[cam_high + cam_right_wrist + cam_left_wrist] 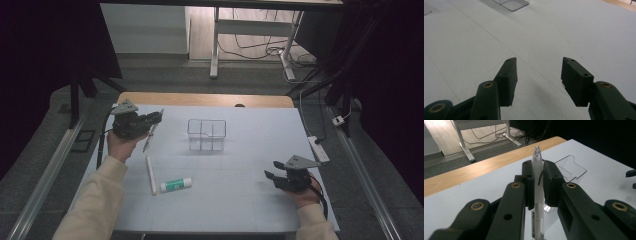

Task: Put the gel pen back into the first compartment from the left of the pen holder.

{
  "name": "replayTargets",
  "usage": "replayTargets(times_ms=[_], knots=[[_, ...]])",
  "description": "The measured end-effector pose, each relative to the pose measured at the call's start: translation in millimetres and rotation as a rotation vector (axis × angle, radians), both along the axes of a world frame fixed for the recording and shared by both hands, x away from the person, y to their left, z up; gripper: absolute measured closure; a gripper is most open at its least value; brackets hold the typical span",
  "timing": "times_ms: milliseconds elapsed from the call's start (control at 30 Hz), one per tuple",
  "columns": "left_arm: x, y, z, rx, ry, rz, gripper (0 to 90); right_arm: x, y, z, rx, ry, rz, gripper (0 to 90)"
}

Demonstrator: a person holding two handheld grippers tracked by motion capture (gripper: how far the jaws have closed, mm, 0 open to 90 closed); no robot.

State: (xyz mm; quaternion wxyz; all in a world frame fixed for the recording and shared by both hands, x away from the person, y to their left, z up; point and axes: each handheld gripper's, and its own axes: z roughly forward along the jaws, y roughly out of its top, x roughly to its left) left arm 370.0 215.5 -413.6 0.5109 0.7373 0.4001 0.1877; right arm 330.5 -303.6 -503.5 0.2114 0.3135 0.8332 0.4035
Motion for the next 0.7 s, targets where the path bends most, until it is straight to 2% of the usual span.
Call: replayTargets(times_ms=[333,700], knots=[[4.0,-9.7,7.7,-0.052,-0.013,-0.019,80.3,0.2,-0.8,0.0,0.011,0.002,-0.001,45.8],[9.7,-25.2,16.6,-0.056,-0.042,-0.025,80.2,0.6,-1.2,-0.4,0.001,0.005,0.0,45.2]])
